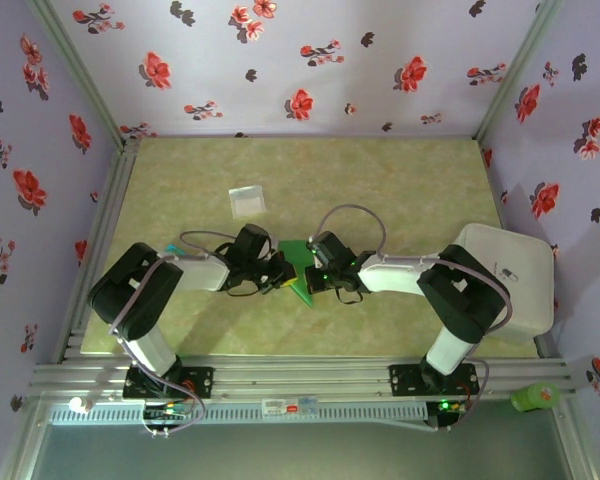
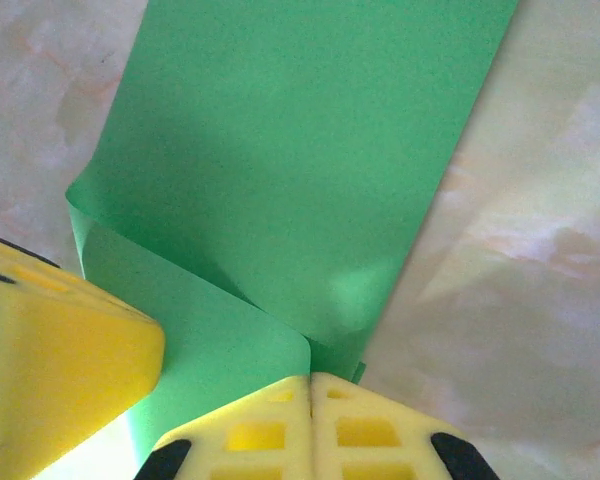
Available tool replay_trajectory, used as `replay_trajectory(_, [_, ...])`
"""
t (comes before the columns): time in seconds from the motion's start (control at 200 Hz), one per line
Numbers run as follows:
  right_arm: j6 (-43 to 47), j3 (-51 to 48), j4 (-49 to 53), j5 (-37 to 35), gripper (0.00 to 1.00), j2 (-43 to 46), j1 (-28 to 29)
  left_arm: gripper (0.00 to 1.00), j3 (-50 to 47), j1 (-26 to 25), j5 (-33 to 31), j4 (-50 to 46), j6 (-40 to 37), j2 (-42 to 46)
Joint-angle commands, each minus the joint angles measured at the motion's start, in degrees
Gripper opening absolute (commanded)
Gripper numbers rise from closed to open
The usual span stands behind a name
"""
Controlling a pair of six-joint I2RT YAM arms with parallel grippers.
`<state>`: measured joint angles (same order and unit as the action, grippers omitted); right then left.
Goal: Fold a paper plane with a square sheet of paper (pick it up from the middle)
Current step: Third fold the triangle at the center of the table.
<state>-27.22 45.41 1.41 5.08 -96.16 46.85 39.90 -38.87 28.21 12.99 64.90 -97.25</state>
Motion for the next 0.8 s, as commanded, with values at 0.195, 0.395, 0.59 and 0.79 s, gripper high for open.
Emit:
replay_trajectory(0.195, [-0.7, -0.8, 2.2, -1.1, 0.0, -1.0, -0.4, 0.0, -0.2, -0.5, -2.3, -3.4, -3.2, -1.5])
replay_trajectory(0.395, [-0.8, -0.1, 2.6, -0.7, 0.0, -1.4, -0.4, 0.0, -0.2, -0.4, -2.6, -3.3, -3.5, -2.8])
replay_trajectory(0.59, [-2.1, 1.2, 4.5, -1.1, 0.05, 1.2, -0.4, 0.0, -1.4, -0.5, -3.3, -3.1, -3.3, -3.2])
replay_trajectory(0.79, [-4.9, 1.0, 8.7, -3.1, 0.33, 9.1, -1.3, 0.0, -2.2, -0.4, -3.5, -3.0, -3.5, -2.8])
